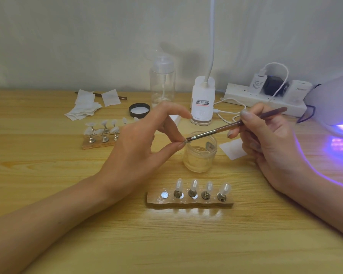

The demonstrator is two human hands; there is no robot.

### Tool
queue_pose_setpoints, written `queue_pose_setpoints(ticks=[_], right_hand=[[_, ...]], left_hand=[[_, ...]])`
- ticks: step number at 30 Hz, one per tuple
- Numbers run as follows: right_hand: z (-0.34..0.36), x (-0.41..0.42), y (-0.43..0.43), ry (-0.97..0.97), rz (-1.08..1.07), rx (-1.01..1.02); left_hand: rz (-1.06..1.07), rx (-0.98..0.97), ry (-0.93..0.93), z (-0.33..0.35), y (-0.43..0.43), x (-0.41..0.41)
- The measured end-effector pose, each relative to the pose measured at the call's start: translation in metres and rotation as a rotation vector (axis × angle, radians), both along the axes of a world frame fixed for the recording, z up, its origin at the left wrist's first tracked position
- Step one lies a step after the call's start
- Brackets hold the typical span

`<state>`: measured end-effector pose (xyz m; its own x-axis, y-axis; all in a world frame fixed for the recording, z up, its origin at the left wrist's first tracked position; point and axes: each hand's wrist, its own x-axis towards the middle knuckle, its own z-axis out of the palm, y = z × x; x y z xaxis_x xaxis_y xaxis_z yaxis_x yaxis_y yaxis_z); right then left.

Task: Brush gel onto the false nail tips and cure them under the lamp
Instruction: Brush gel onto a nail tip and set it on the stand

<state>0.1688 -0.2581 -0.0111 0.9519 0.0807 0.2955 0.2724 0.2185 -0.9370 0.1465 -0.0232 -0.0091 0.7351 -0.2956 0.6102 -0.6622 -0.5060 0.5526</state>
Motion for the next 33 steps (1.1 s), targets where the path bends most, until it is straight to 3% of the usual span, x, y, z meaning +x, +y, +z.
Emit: queue_pose_setpoints(ticks=[33], right_hand=[[-0.0024,0.0013,-0.0007,-0.019,-0.032,-0.036]], left_hand=[[-0.023,-0.076,0.085,0.0004,-0.0015,-0.0039]])
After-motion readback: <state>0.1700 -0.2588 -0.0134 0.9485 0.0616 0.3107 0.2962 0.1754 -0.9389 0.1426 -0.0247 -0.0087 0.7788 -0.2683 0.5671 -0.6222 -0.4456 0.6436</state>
